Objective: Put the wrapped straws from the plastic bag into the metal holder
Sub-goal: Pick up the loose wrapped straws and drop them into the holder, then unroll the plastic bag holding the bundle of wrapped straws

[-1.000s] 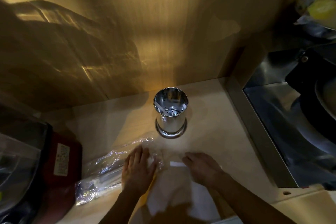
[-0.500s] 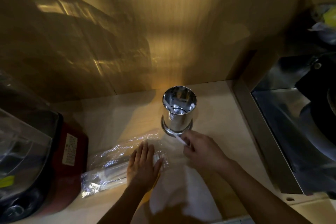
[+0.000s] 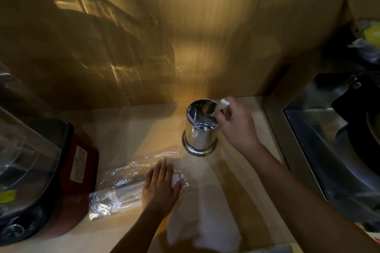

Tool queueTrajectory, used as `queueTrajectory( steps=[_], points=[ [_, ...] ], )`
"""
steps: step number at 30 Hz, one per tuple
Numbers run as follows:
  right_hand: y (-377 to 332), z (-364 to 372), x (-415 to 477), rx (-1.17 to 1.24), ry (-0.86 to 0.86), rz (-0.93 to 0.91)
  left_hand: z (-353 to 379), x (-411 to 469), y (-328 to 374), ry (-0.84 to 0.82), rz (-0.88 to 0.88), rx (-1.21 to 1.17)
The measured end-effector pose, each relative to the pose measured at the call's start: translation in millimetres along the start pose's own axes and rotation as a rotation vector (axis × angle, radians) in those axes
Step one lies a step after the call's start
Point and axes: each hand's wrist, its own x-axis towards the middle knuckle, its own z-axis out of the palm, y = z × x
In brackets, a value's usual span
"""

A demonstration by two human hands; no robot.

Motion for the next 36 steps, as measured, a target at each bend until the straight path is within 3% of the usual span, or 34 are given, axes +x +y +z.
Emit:
queueTrajectory(
  steps=[3,7,12,15,18,21,27,33,36],
  points=[
    [14,11,0,-0.165,-0.111,0.068,2,0,2,-0.017,-0.001,-0.014],
    [20,14,-3,-0.196,-0.18,0.147,3,1,1,-0.04,-0.012,-0.01],
    [1,7,-3,-0.158,0.004,0.026,-7,3,1,-0.091,-0.009,-0.087],
    [-20,9,-9,-0.032,0.004,-0.13,-24,6,-5,-0.077,0.012,-0.204],
    [-29,30,-26,-0.014,-0.119,-0.235,-41,1,-17,0.033,0.016,-0.253],
    [-24,64,-47,-0.022,-0.328,-0.218,-49,-10,-31,0.082,-0.012,-0.276],
    [13,124,-88,-0.375,-0.852,-0.269,-41,-35,-68,-0.004,-0.027,-0.256],
    [31,142,-101,-0.526,-0.866,-0.306,-40,-48,-86,-0.146,-0.046,-0.068],
    [33,144,-101,-0.565,-0.838,-0.313,-44,-45,-84,-0.064,-0.05,-0.054]
  ],
)
